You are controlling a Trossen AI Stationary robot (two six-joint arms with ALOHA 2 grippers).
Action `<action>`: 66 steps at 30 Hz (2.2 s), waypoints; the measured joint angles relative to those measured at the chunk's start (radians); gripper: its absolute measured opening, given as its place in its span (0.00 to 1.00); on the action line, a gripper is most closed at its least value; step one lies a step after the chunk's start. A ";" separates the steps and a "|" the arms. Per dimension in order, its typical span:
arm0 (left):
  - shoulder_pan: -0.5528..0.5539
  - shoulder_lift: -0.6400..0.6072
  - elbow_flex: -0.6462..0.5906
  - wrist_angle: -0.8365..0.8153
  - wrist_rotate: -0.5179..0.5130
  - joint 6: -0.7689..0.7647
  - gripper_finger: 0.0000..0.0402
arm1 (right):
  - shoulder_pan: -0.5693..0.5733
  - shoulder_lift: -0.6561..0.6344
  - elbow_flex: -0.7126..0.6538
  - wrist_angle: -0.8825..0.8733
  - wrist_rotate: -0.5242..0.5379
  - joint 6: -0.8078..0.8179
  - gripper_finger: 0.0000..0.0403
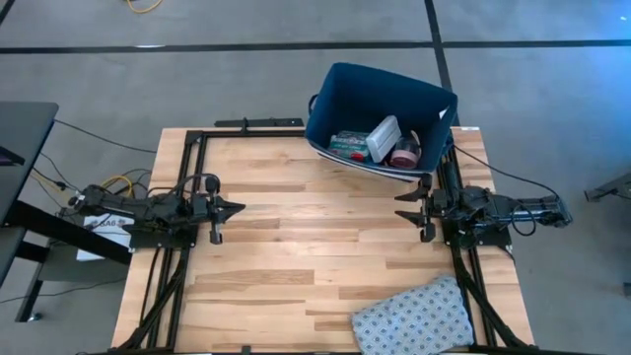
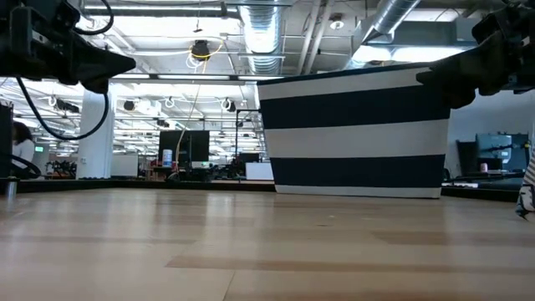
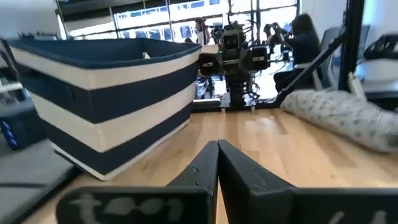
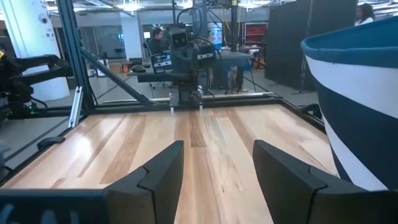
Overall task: Pick & place medical supplies in basket/bin
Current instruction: Return to Home Position
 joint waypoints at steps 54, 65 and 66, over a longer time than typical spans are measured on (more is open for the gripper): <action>-0.007 -0.005 0.000 -0.012 0.110 -0.005 0.00 | 0.000 0.000 0.000 -0.002 0.002 0.001 0.47; -0.006 -0.019 0.000 -0.011 0.113 -0.004 0.00 | 0.000 0.000 0.000 -0.002 0.001 0.001 0.46; -0.006 -0.015 0.000 -0.011 0.112 -0.004 0.00 | 0.000 0.000 0.000 -0.002 0.001 0.001 0.46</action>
